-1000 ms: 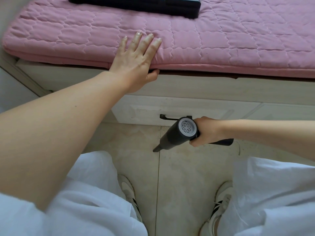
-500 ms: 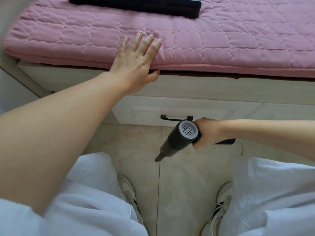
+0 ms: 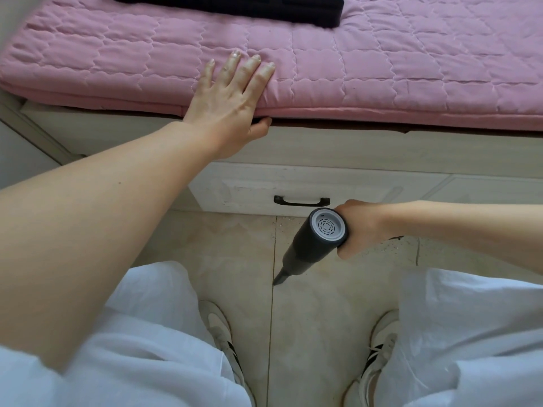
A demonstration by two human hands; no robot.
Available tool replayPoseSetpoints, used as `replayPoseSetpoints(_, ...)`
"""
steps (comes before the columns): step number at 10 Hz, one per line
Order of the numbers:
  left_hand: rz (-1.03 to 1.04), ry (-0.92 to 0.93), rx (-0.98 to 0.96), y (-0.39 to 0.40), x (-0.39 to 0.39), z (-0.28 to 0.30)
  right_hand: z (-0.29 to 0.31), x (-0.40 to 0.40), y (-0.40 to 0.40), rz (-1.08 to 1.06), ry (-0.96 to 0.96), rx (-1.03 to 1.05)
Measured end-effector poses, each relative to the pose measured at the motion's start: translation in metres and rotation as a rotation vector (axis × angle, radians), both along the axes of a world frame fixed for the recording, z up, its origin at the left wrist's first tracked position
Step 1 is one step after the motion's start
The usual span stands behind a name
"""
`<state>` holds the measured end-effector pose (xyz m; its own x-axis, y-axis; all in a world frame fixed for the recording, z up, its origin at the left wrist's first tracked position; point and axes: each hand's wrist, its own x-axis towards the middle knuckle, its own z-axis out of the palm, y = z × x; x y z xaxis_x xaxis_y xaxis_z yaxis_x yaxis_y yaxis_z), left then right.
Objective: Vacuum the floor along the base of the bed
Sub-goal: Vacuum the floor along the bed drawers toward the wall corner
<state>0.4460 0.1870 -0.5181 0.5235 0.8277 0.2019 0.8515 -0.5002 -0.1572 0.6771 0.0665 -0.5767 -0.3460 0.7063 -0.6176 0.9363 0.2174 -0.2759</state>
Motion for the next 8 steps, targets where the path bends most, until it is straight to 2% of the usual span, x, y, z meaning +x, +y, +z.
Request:
replayPoseSetpoints(5, 0.001, 0.000, 0.001, 0.001, 0.000, -0.001, -0.001, -0.003, -0.003, 0.084, -0.017, -0.095)
replayPoseSetpoints(8, -0.002, -0.008, 0.010, 0.001, 0.002, 0.000, 0.004, 0.011, 0.003, -0.044, -0.031, 0.003)
